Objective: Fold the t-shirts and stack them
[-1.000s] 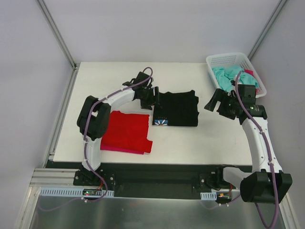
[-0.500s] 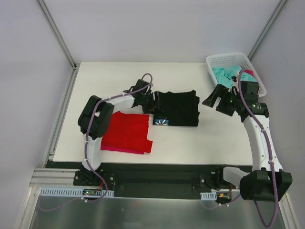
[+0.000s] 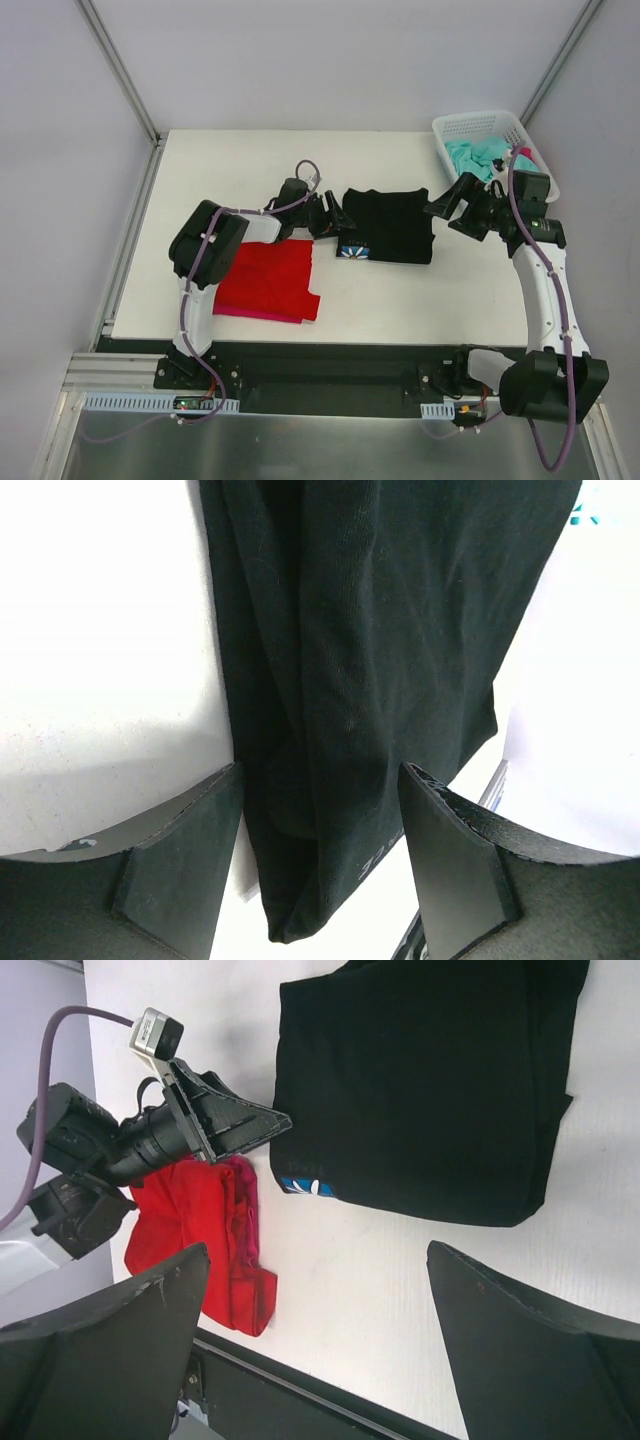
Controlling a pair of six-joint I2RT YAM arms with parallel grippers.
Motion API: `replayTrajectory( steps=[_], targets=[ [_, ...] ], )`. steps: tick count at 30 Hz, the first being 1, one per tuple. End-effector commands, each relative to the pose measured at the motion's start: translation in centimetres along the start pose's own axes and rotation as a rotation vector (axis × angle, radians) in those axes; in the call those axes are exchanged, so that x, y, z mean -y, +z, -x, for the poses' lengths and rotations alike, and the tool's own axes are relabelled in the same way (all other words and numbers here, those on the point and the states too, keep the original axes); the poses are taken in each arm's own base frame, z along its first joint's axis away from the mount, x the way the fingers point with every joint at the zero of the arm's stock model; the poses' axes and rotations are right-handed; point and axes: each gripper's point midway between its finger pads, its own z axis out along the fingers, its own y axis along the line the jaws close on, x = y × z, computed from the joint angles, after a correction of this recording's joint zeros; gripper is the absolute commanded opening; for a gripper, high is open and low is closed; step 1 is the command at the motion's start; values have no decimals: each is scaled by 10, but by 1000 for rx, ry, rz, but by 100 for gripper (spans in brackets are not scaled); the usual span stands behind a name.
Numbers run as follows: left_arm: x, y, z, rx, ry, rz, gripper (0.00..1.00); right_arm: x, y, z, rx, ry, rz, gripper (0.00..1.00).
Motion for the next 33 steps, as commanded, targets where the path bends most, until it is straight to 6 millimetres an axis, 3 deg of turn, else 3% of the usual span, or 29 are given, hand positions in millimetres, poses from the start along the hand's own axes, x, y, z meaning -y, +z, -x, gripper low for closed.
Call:
replayTrajectory(
  steps=[1, 9, 12, 17, 18, 25, 33],
  targets=[
    [-25, 8, -16, -15, -40, 13, 63, -6, 2, 9, 36, 35, 71, 94],
    [-35, 0, -15, -25, 3, 112, 64, -8, 1, 9, 38, 54, 100, 94],
    [-40, -11, 0, 25, 76, 192, 66, -9, -3, 11, 55, 44, 93, 94],
    [-36, -15, 12, 9, 84, 176, 66, 15, 5, 8, 88, 91, 31, 94],
    [-35, -15, 16, 9, 74, 166, 66, 18, 8, 15, 129, 82, 39, 94],
    [-31, -12, 21, 10, 81, 151, 67, 77, 35, 4, 129, 158, -139, 94],
    [-30, -7, 25, 22, 75, 130, 67, 110, 60, 13, 106, 150, -238, 94]
  ],
)
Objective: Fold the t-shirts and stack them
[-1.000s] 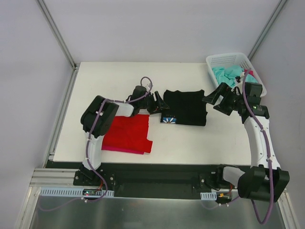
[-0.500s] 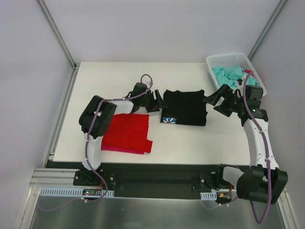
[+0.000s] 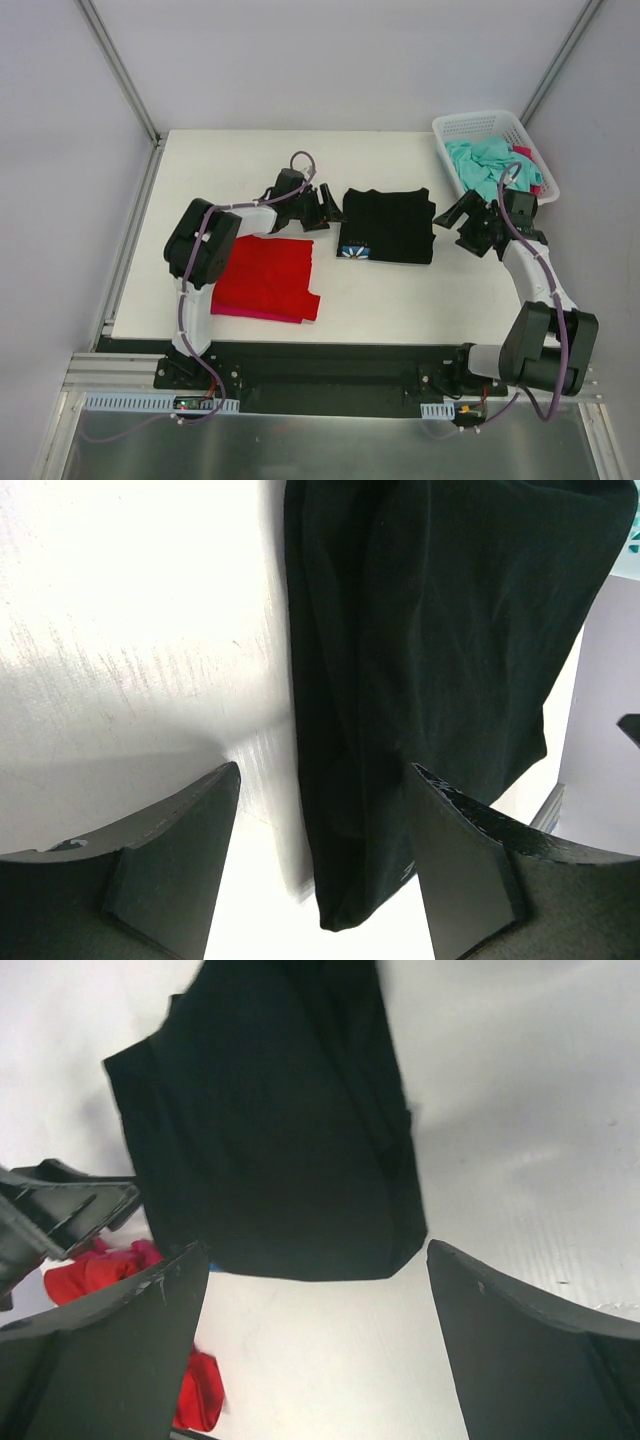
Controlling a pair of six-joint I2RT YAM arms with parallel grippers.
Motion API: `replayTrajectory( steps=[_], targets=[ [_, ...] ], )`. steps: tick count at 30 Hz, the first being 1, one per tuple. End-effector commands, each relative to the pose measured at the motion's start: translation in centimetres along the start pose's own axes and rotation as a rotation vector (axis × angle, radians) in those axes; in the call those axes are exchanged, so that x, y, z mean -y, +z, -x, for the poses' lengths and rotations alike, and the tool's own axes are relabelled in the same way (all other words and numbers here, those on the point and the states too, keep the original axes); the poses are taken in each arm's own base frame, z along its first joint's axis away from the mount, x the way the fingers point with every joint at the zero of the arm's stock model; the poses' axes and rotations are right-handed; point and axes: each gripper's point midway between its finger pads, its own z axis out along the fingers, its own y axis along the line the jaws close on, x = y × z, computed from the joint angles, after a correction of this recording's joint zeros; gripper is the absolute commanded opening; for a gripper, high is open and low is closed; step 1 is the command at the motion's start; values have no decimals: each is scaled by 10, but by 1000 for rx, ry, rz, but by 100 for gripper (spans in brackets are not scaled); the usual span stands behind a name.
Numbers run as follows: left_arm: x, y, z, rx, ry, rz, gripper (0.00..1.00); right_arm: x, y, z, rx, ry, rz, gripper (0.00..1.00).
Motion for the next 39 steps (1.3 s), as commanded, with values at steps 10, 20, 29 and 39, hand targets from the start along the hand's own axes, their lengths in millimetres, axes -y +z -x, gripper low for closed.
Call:
replayTrajectory(
  steps=[10, 20, 29, 39],
  targets=[
    [-9, 16, 10, -7, -12, 9, 67, 18, 56, 30, -66, -48, -36, 93],
    [-11, 19, 15, -7, -21, 4, 67, 18, 87, 20, -158, -28, 53, 92],
    [-12, 24, 14, -9, -42, -12, 67, 4, 91, 6, -189, -49, 84, 92],
    [-8, 26, 17, 3, -50, -30, 67, 1, 100, -14, -226, -70, 70, 92]
  ],
)
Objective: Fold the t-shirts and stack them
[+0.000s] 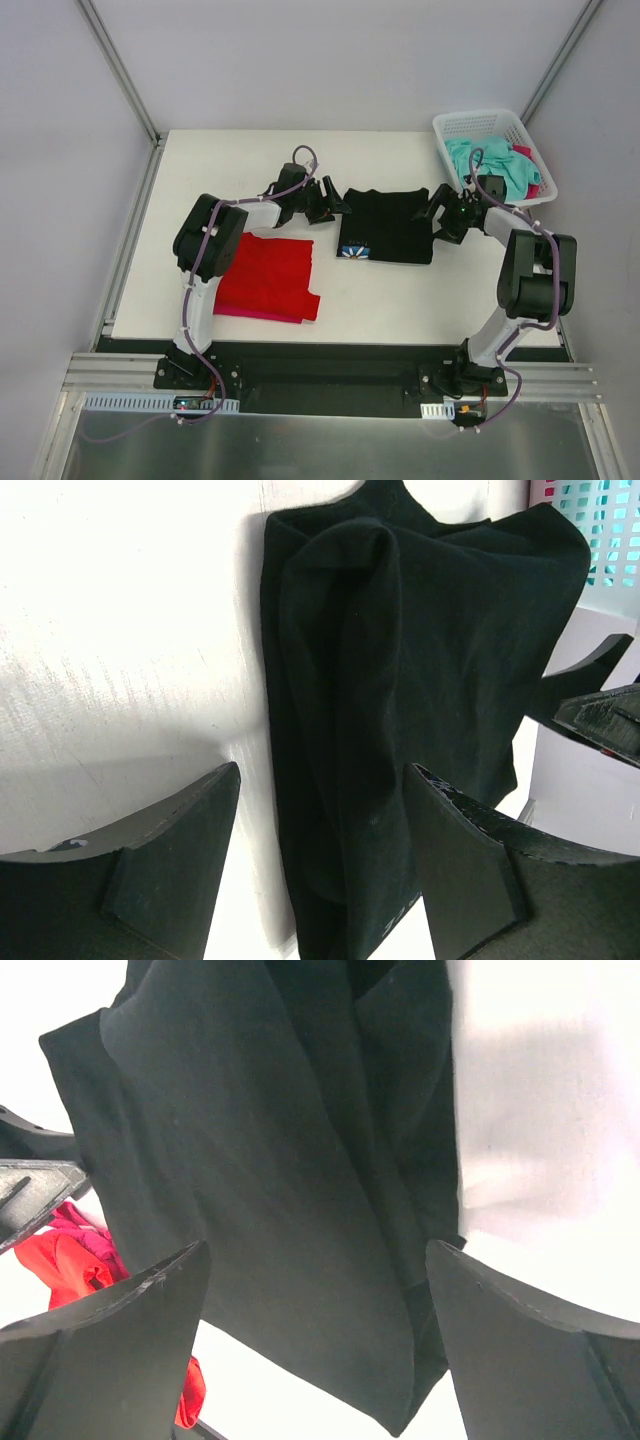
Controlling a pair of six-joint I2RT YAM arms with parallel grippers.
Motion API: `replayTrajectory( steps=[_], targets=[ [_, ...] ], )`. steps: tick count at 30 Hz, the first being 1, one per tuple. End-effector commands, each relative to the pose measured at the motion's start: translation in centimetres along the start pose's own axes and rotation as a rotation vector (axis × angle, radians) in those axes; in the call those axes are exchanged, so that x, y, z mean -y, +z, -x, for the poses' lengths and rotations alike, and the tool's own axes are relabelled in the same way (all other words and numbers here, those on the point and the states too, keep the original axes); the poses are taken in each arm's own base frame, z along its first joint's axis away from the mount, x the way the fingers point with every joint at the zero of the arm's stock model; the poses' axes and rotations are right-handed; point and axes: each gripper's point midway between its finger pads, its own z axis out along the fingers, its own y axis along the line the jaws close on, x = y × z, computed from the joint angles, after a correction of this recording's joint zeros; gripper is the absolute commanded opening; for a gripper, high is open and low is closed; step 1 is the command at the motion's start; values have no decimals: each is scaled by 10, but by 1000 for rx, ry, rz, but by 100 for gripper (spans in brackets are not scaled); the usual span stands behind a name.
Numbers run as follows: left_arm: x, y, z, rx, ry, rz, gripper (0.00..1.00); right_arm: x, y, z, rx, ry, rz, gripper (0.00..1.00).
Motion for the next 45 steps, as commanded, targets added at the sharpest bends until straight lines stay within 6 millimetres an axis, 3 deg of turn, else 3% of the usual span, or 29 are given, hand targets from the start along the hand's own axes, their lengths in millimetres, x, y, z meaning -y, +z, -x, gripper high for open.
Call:
replayTrajectory(
  steps=[1, 10, 17, 45],
  targets=[
    [-16, 4, -4, -16, -18, 30, 67, -3, 4, -3, 8, -35, 7, 92],
    [-14, 1, -3, -15, -1, 33, 67, 28, -14, -9, 43, -99, -197, 93],
    [-14, 0, -4, -18, -5, 30, 67, 32, -1, -12, -5, -96, -204, 94],
    [-28, -20, 3, 32, -47, 38, 68, -33, 51, -25, -34, -74, -46, 92]
  ],
)
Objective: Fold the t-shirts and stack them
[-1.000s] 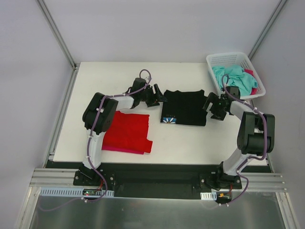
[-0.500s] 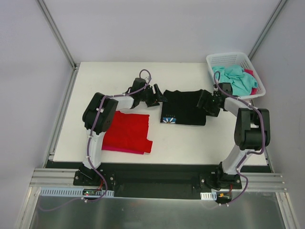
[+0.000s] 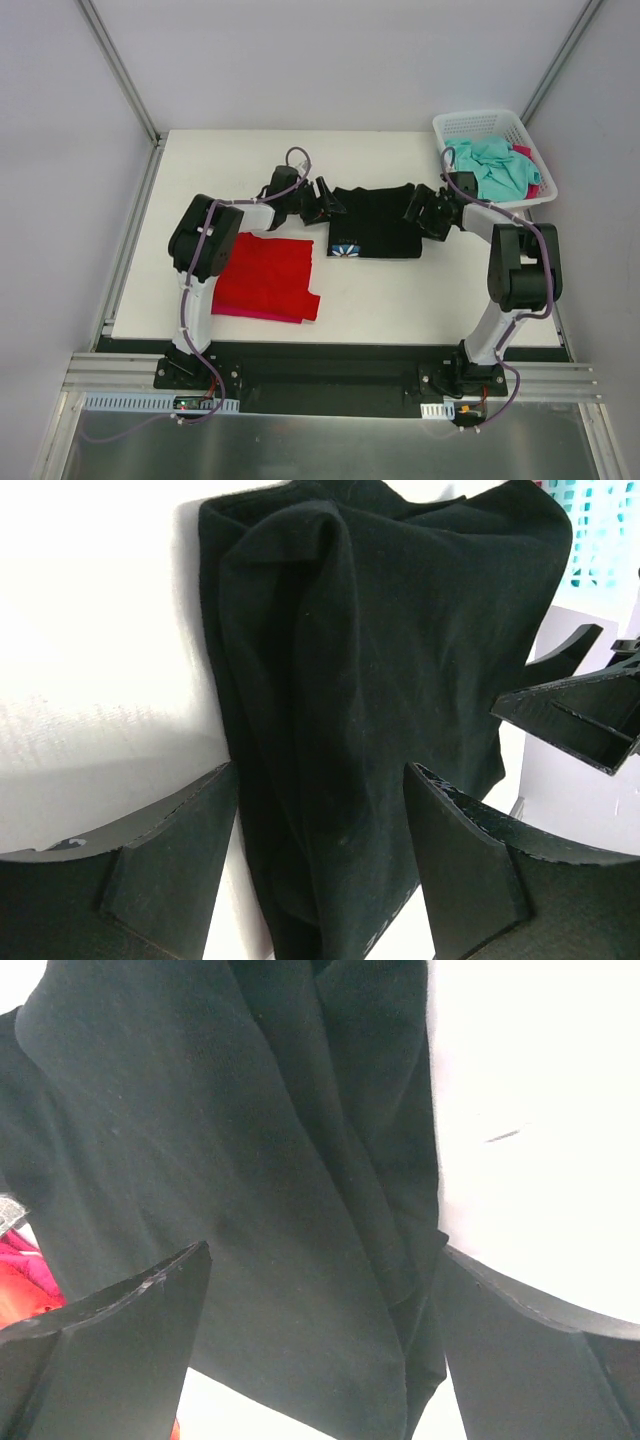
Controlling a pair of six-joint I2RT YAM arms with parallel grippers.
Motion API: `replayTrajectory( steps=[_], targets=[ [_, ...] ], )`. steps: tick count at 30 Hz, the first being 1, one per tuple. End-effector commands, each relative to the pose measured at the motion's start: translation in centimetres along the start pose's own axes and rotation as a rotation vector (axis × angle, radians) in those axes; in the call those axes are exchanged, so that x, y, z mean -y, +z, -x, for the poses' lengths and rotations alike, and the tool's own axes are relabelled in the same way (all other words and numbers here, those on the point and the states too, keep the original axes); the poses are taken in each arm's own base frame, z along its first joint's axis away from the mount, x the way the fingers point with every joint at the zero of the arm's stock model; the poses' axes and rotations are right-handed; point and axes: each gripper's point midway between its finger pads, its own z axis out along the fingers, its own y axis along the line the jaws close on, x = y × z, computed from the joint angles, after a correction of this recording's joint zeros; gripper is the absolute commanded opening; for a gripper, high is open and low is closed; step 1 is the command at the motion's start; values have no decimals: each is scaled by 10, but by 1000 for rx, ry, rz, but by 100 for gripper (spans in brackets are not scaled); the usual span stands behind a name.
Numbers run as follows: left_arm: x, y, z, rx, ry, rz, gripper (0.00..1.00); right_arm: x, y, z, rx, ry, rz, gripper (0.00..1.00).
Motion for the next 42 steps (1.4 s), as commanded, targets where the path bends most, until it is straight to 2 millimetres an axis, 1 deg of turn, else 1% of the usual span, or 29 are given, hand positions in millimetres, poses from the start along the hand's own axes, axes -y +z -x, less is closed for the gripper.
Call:
replayTrajectory(
  steps=[1, 3, 9, 14, 20, 24, 27, 28, 30, 33, 34, 36, 37, 39, 40, 41, 42],
  targets=[
    [-20, -11, -3, 17, -39, 64, 67, -22, 14, -6, -16, 13, 59, 92],
    [-20, -12, 1, 39, -43, 60, 67, -25, 17, -7, -19, 15, 63, 91],
    [-25, -12, 1, 66, -82, 66, 67, -28, 19, -6, -17, 16, 70, 92],
    [-30, -11, -6, 70, -126, 53, 66, -28, 22, -5, -19, 17, 69, 90],
    [-36, -10, -10, 68, -144, 63, 66, -34, 28, -4, -20, 38, 105, 89],
    [-35, -10, -8, 74, -144, 60, 66, -38, 34, -5, -27, 51, 120, 88],
    [-33, -10, -6, 78, -137, 59, 65, -41, 36, -8, -36, 53, 124, 84],
    [-33, -9, -5, 80, -136, 60, 65, -42, 38, -10, -44, 57, 125, 79],
    [-31, -9, -3, 80, -133, 57, 63, -41, 39, -13, -53, 57, 125, 74],
    [-31, -8, -1, 81, -125, 66, 58, -45, 42, -12, -45, 51, 145, 58],
    [-31, -8, 0, 81, -123, 68, 53, -42, 43, -14, -47, 54, 142, 50],
    [-33, -7, 0, 81, -125, 73, 47, -42, 44, -16, -53, 57, 146, 41],
    [-33, -7, 0, 82, -128, 74, 42, -41, 45, -18, -60, 56, 144, 32],
    [-33, -7, 0, 84, -131, 77, 33, -40, 47, -21, -72, 61, 147, 21],
    [-34, -6, 0, 82, -134, 77, 30, -40, 48, -22, -76, 61, 147, 10],
    [-34, -6, 0, 80, -136, 77, 25, -41, 48, -23, -77, 60, 148, 4],
    [-34, -6, 0, 79, -137, 74, 23, -40, 48, -23, -76, 62, 145, 1]
  ],
)
